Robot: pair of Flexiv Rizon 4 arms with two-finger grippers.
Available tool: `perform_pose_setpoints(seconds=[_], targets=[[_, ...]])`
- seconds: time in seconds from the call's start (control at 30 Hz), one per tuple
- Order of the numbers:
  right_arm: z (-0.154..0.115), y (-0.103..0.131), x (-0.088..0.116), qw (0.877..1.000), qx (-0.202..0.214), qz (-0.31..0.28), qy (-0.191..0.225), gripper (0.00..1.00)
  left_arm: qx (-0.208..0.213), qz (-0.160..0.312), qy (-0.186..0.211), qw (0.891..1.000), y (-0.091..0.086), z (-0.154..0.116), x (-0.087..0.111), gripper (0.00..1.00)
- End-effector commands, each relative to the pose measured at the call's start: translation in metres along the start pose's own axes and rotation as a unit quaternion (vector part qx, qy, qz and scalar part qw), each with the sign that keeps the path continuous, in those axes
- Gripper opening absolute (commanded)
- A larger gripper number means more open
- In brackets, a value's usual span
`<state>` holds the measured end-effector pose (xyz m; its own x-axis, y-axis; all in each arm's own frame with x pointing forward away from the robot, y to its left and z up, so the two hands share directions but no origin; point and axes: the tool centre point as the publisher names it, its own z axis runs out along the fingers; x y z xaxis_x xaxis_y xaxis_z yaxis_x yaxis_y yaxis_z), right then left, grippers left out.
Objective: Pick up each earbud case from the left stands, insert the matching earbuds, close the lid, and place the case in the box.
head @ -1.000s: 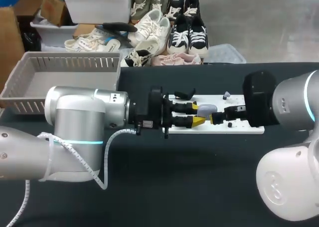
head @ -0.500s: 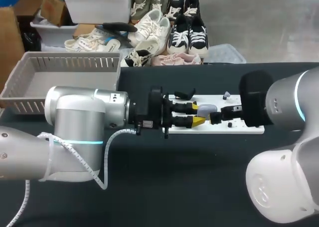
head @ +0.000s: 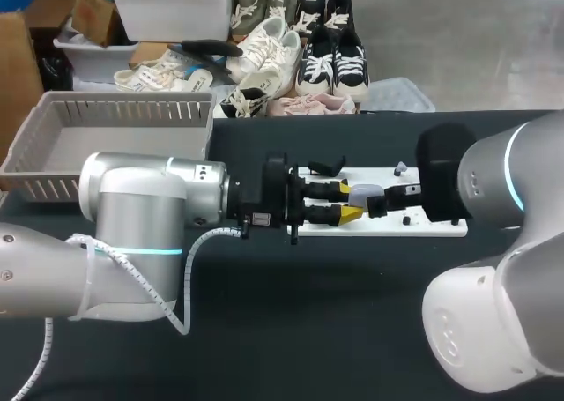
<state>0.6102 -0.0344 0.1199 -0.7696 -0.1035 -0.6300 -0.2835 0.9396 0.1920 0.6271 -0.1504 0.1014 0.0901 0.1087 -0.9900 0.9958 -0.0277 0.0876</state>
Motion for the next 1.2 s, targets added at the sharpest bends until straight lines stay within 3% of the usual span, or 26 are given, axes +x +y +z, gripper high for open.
perform_pose_setpoints(seconds=[0.03,0.63,1.2], targets=[[0.001,0.003,-0.003,1.0,0.014,0.002,0.004,1.0,0.0,0.0,-0.001,1.0,0.001,0.0,0.001,0.0],[0.002,0.005,-0.009,1.0,0.017,0.006,0.003,1.0,0.0,0.0,-0.001,1.0,0.001,0.0,0.001,0.0],[-0.017,0.006,-0.031,1.0,0.019,-0.001,-0.018,1.0,0.0,0.0,-0.001,1.0,0.001,0.0,0.001,0.0]])
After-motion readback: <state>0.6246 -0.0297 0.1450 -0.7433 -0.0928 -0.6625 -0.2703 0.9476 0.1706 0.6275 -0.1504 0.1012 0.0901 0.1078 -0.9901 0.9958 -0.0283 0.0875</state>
